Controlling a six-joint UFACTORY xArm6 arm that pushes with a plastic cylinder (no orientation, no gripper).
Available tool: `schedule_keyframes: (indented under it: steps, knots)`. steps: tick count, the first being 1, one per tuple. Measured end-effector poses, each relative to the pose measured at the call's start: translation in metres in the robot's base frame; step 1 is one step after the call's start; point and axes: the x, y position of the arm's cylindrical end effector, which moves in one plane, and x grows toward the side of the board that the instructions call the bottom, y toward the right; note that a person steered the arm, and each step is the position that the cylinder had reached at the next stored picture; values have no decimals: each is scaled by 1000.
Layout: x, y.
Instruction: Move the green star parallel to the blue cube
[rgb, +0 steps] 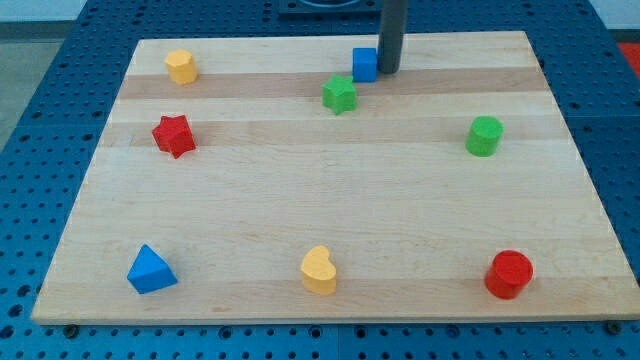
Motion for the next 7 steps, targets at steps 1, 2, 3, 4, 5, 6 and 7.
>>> schedule_keyframes:
  steps: [1, 2, 3, 4, 5, 6, 7]
  knots:
    - [0, -20]
    - [0, -34]
    - [53, -34]
    - [118, -34]
    - [118, -35]
    - [121, -69]
    - [132, -113]
